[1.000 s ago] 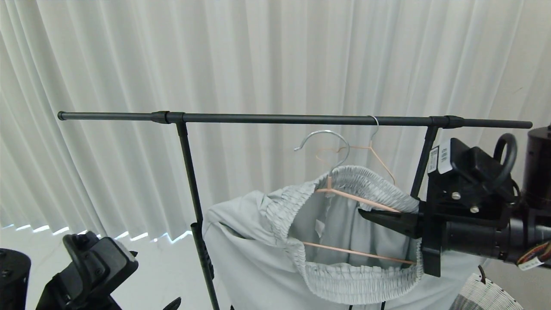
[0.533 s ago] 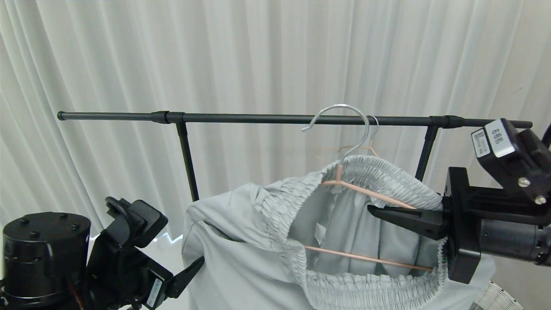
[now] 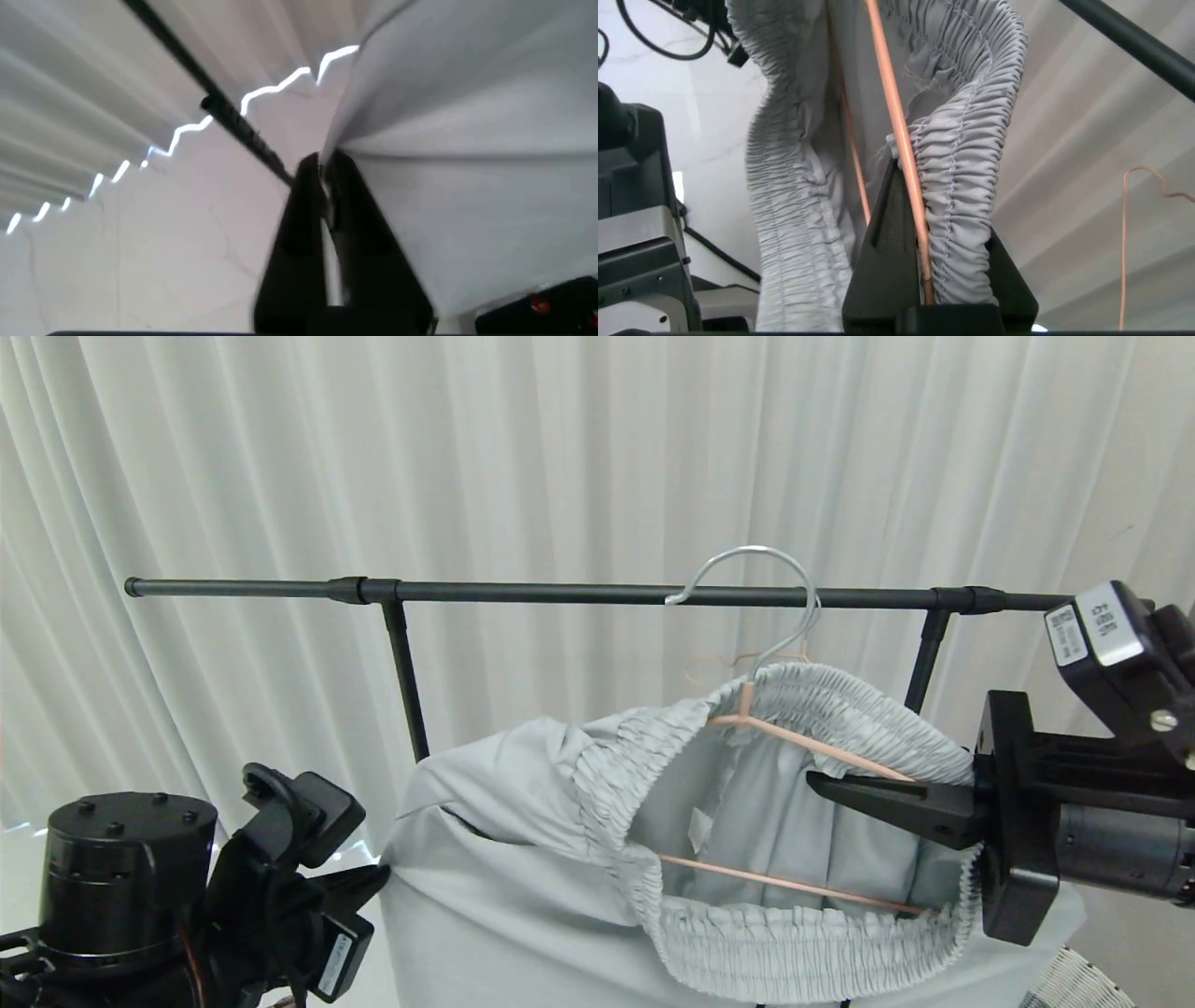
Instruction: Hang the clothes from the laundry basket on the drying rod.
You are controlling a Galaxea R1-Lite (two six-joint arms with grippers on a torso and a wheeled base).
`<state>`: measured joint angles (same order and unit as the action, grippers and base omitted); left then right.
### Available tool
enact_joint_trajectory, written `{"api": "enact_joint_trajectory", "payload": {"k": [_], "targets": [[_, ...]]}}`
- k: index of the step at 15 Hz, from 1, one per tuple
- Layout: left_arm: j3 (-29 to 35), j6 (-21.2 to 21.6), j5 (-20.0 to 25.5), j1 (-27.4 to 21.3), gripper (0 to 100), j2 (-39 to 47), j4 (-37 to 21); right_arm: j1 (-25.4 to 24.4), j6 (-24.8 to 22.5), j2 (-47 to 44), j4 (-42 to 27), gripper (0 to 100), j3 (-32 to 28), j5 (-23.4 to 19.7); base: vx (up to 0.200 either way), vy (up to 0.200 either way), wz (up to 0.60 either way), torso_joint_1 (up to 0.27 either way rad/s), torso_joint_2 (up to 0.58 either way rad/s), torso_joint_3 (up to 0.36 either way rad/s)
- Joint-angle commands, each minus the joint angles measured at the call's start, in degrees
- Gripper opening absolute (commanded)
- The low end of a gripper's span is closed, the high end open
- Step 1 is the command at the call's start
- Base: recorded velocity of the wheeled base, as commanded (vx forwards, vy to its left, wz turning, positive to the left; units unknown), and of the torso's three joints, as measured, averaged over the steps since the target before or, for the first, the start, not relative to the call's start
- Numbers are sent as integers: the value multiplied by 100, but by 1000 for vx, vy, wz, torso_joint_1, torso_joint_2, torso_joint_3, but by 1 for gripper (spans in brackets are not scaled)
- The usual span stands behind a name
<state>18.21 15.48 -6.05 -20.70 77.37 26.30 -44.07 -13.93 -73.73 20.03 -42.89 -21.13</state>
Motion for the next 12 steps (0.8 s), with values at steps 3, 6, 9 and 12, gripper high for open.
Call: {"api": "enact_joint_trajectory", "payload": {"k": [3, 6, 9, 12], "targets": [[-239, 43, -37, 866, 0, -12, 7, 135, -4, -10, 1, 0, -18, 3, 0, 0, 0, 0, 0, 0], [-494, 43, -371, 998, 0, 6, 7, 285, -4, -1, 19, 0, -18, 3, 0, 0, 0, 0, 0, 0], [-705, 60, -591, 954, 0, -21, 7, 302, -4, -19, 19, 0, -27, 12, 0, 0, 0, 0, 0, 0], [-863, 297, -599, 919, 0, -161, 113, 355, 14, -71, 19, 0, -27, 30, 0, 0, 0, 0, 0, 0]]}}
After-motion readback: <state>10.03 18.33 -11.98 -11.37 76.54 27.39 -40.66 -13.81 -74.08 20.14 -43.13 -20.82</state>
